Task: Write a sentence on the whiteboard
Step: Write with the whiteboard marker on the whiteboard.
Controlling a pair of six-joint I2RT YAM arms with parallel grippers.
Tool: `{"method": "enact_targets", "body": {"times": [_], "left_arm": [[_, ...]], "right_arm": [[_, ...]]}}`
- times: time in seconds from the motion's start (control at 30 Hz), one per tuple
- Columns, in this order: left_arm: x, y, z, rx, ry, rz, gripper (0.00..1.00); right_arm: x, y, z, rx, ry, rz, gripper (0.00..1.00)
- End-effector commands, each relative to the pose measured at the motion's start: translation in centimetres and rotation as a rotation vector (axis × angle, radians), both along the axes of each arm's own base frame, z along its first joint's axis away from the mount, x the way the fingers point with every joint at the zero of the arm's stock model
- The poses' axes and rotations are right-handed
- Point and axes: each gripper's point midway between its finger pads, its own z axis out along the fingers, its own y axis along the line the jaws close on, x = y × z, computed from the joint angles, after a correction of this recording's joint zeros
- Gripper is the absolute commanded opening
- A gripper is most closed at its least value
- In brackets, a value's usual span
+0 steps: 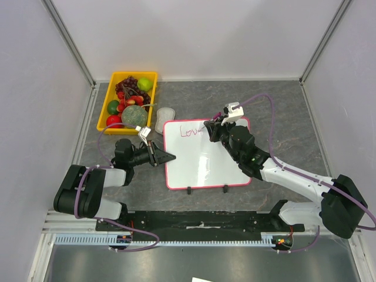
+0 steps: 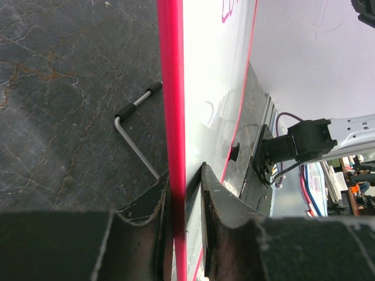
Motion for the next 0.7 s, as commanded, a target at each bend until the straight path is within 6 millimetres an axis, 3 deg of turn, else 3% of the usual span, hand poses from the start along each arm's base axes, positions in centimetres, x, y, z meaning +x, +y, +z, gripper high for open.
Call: {"method": "enact_targets", "body": {"times": [0.0, 0.67], "left_arm": [[0.5, 0.1, -0.2, 0.022, -0.047, 0.008, 0.02], [0.5, 0.1, -0.2, 0.022, -0.047, 0.008, 0.02]], "right_arm": [[0.2, 0.2, 0.0, -0.007, -0.003, 0.008, 0.0], [-0.9, -1.3, -2.8, -0.057, 0.049, -0.011, 0.0]]}}
